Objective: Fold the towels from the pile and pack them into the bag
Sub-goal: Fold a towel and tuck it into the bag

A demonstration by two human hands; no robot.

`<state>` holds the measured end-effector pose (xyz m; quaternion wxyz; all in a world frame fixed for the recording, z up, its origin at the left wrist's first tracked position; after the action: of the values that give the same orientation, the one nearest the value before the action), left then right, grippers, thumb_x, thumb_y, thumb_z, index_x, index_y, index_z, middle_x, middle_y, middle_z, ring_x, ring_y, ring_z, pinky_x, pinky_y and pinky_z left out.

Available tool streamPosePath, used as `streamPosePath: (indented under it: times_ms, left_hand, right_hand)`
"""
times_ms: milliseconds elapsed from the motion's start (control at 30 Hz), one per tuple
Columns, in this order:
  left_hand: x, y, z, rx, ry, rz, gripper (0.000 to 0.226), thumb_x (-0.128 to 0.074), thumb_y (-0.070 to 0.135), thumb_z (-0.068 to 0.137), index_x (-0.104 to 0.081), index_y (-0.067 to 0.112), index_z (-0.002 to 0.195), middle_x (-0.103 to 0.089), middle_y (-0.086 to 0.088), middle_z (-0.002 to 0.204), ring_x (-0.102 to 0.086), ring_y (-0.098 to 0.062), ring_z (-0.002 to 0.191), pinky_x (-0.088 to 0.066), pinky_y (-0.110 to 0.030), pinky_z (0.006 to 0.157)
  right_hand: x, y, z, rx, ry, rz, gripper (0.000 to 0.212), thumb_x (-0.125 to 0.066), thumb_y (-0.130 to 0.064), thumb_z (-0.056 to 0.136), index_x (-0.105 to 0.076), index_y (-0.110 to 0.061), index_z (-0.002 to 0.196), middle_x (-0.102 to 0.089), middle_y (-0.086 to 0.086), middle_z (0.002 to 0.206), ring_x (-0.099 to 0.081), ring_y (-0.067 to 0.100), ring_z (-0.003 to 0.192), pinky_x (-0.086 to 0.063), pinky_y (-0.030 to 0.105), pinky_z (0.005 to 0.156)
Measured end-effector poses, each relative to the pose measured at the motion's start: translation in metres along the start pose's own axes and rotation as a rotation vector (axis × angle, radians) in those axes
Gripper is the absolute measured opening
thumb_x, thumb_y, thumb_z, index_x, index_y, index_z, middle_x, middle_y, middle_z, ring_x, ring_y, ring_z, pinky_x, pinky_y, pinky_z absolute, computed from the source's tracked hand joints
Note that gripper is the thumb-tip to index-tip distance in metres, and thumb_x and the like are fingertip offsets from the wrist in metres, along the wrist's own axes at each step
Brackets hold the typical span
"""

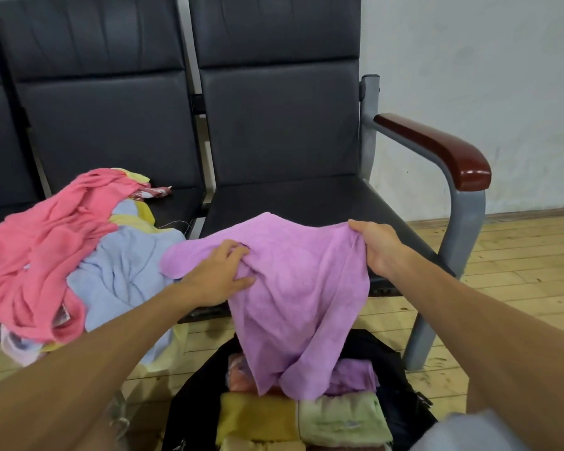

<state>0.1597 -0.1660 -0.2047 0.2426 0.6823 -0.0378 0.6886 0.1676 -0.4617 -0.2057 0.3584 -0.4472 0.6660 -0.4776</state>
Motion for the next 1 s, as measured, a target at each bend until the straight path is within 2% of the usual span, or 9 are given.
streamPosePath:
  times_ms: [67,133,233,400,533,700,800,933,1000]
  left_hand:
    - [0.014,-0.008,-0.007,0.133,0.097,0.137,0.052,-0.060,0.053,0.088,-0.045,0.010,0.113,-0.042,-0.003,0.111,-0.043,-0.020,0.101,-0.043,-0.037,0.090]
    - [0.009,-0.011,-0.013,0.223,0.034,0.183,0.044,-0.052,0.058,0.090,-0.043,0.015,0.085,-0.045,0.001,0.088,-0.046,-0.017,0.083,-0.042,-0.033,0.073]
    - [0.000,-0.009,-0.015,0.226,-0.056,0.185,0.040,-0.041,0.044,0.100,-0.036,0.019,0.069,-0.048,0.003,0.073,-0.051,-0.019,0.074,-0.040,-0.033,0.066]
    - [0.022,0.000,-0.015,0.238,0.107,-0.186,0.029,-0.034,0.022,0.104,-0.055,0.004,0.113,-0.061,-0.013,0.116,-0.056,-0.026,0.103,-0.041,-0.033,0.088]
    - [0.043,0.017,-0.025,0.318,0.194,-0.895,0.028,-0.032,0.031,0.104,-0.051,0.012,0.113,-0.059,-0.004,0.110,-0.058,-0.020,0.099,-0.053,-0.037,0.081]
    - [0.056,0.020,-0.047,0.493,0.377,-1.225,0.016,-0.051,0.026,0.092,-0.057,0.017,0.081,-0.057,-0.005,0.084,-0.054,-0.018,0.080,-0.044,-0.032,0.073]
    - [0.044,0.025,-0.055,0.593,0.332,-1.428,0.022,-0.063,0.031,0.084,-0.056,0.012,0.092,-0.063,-0.008,0.088,-0.062,-0.019,0.077,-0.054,-0.030,0.066]
    - [0.032,0.009,-0.060,0.726,0.307,-1.643,0.038,-0.049,0.036,0.099,-0.057,0.011,0.125,-0.069,-0.012,0.114,-0.067,-0.026,0.102,-0.058,-0.038,0.070]
    - [0.033,0.008,-0.058,0.680,0.244,-1.644,0.039,-0.040,0.036,0.103,-0.059,0.009,0.123,-0.067,-0.012,0.116,-0.064,-0.027,0.105,-0.053,-0.040,0.073]
  right_hand:
    - [0.005,-0.001,-0.001,0.016,0.012,-0.060,0.026,-0.067,-0.022,0.090,-0.065,-0.003,0.108,-0.067,0.012,0.104,-0.066,0.029,0.097,-0.054,0.046,0.092]
    - [0.009,0.000,-0.001,0.031,0.026,-0.123,0.021,-0.062,-0.018,0.093,-0.065,-0.001,0.105,-0.067,0.014,0.104,-0.065,0.031,0.096,-0.053,0.046,0.092]
    - [0.012,0.004,-0.001,0.025,0.027,-0.197,0.022,-0.054,-0.016,0.097,-0.064,0.001,0.104,-0.066,0.018,0.110,-0.064,0.035,0.102,-0.051,0.049,0.096]
    - [0.011,0.004,0.000,-0.004,-0.007,-0.123,0.021,-0.049,-0.014,0.099,-0.061,0.001,0.107,-0.064,0.017,0.114,-0.062,0.034,0.108,-0.049,0.048,0.100]
    - [0.006,0.002,-0.004,-0.036,-0.054,0.059,0.022,-0.049,-0.012,0.099,-0.060,0.000,0.113,-0.065,0.015,0.114,-0.063,0.030,0.106,-0.049,0.043,0.100]
    - [0.009,-0.008,-0.020,-0.068,-0.076,0.193,0.021,-0.054,-0.017,0.097,-0.062,-0.006,0.114,-0.068,0.014,0.111,-0.066,0.029,0.103,-0.052,0.043,0.096]
    - [0.022,-0.014,-0.030,-0.059,-0.104,0.248,0.022,-0.052,-0.017,0.099,-0.063,-0.005,0.115,-0.069,0.015,0.112,-0.067,0.029,0.103,-0.055,0.041,0.092]
    - [0.038,-0.019,-0.032,-0.047,-0.109,0.335,0.025,-0.045,-0.015,0.102,-0.061,-0.003,0.117,-0.067,0.016,0.118,-0.065,0.028,0.109,-0.055,0.037,0.084]
    - [0.035,-0.018,-0.031,-0.053,-0.108,0.363,0.028,-0.045,-0.013,0.102,-0.060,-0.002,0.123,-0.067,0.016,0.119,-0.064,0.027,0.109,-0.056,0.035,0.082]
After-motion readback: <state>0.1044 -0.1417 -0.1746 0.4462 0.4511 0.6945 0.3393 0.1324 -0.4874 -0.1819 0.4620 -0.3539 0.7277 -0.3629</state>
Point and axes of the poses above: each hand's wrist, its own z-axis towards the middle knuckle, its own x-axis out of the back of the hand, y = z × x, the point moved 9 cm from there along z, towards the middle knuckle
